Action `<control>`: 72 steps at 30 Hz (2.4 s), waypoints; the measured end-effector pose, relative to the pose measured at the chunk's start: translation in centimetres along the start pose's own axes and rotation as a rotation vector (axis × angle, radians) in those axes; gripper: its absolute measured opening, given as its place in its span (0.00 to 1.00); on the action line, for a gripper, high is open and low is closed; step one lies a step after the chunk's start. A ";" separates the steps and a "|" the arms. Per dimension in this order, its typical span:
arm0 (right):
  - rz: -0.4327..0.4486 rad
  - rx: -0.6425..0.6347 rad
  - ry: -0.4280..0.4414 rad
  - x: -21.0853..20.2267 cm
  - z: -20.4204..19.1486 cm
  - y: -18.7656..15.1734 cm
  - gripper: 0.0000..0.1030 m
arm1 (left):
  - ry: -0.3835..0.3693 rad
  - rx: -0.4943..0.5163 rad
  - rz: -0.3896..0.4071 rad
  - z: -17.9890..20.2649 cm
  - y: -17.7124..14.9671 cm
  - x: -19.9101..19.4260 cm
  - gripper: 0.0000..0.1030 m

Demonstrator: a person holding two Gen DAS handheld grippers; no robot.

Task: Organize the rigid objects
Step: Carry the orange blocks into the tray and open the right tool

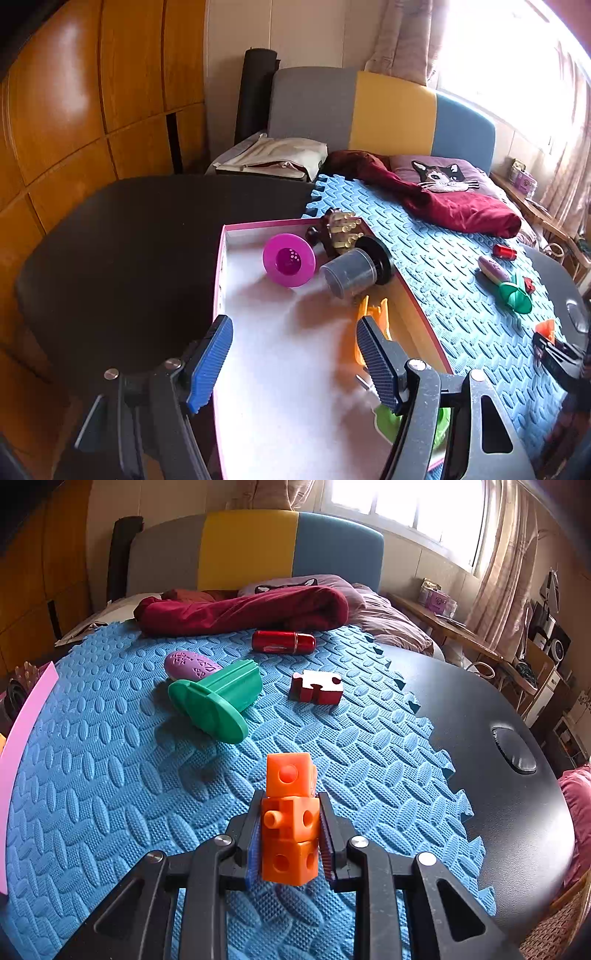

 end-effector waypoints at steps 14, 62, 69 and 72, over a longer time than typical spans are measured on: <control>-0.038 0.029 0.029 -0.1 0.2 0.3 0.24 | 0.036 -0.050 0.026 -2.1 -0.6 -1.7 0.68; -0.184 -0.440 0.619 -3.4 -33.1 5.9 0.31 | 0.167 -0.226 0.042 -10.4 -2.4 -3.0 0.68; -0.119 -0.395 0.662 -4.9 -31.9 6.0 0.35 | 0.171 -0.219 0.040 -10.2 -2.5 -3.2 0.68; -0.072 -0.386 0.675 -5.8 -31.4 6.0 0.36 | 0.169 -0.215 0.044 -10.0 -2.4 -3.3 0.68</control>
Point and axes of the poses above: each gripper's, at about its wrist camera, not at the fingertips, and x roughly the way its jaws point, z to its right, y to its top, the point moved 1 cm from there along x, roughly the way its jaws point, and after that the axes turned 3 degrees about -y, right-handed, at the moved point
